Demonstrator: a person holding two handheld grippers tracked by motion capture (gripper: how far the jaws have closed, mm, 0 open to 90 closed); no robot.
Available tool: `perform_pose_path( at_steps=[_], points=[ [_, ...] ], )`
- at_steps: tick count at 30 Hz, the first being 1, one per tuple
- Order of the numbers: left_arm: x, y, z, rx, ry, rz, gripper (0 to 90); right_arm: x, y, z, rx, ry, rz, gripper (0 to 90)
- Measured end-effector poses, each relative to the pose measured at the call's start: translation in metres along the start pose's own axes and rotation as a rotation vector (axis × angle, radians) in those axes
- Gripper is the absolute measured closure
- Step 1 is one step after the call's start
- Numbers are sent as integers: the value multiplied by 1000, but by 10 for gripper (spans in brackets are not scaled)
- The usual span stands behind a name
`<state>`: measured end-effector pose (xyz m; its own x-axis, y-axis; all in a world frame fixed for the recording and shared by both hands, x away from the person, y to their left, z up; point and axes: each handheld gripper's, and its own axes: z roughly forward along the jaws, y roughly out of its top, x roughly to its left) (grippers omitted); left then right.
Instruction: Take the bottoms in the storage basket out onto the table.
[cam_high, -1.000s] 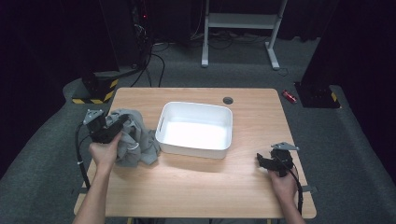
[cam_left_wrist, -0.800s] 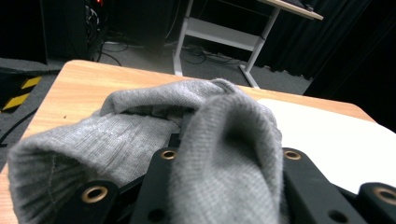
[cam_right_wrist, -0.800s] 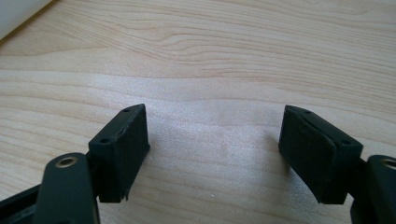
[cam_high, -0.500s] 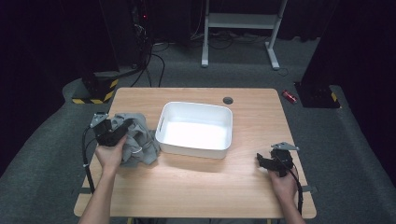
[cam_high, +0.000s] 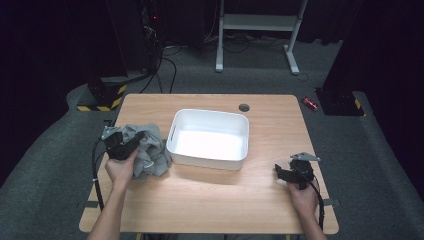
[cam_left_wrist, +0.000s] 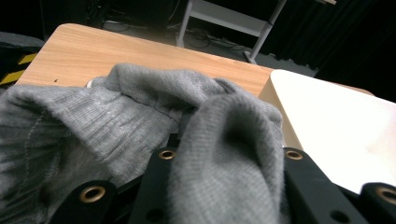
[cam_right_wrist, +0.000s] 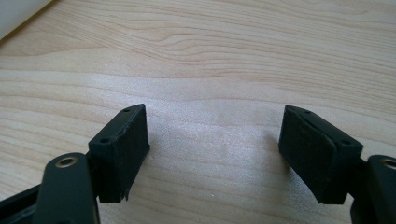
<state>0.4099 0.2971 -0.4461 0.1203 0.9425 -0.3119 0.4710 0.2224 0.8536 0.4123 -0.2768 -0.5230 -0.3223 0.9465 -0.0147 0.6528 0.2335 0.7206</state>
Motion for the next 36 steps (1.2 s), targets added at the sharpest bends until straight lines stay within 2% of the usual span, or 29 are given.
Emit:
perform_pose_path(
  at_steps=[5,9,20,27,32,36],
  points=[
    [0,-6,4,13,5,5,726,0,0,0,0,0,-1,237],
    [1,-11,8,22,9,-7,726,0,0,0,-1,0,-1,237],
    [0,-20,20,76,24,23,727,0,0,0,0,0,-1,237],
    [2,-31,28,95,35,15,724,0,0,0,0,0,-1,237],
    [4,-33,31,108,43,12,718,0,0,0,0,0,-1,237],
    [3,-36,35,127,47,26,717,0,0,0,0,0,-1,237]
  ],
)
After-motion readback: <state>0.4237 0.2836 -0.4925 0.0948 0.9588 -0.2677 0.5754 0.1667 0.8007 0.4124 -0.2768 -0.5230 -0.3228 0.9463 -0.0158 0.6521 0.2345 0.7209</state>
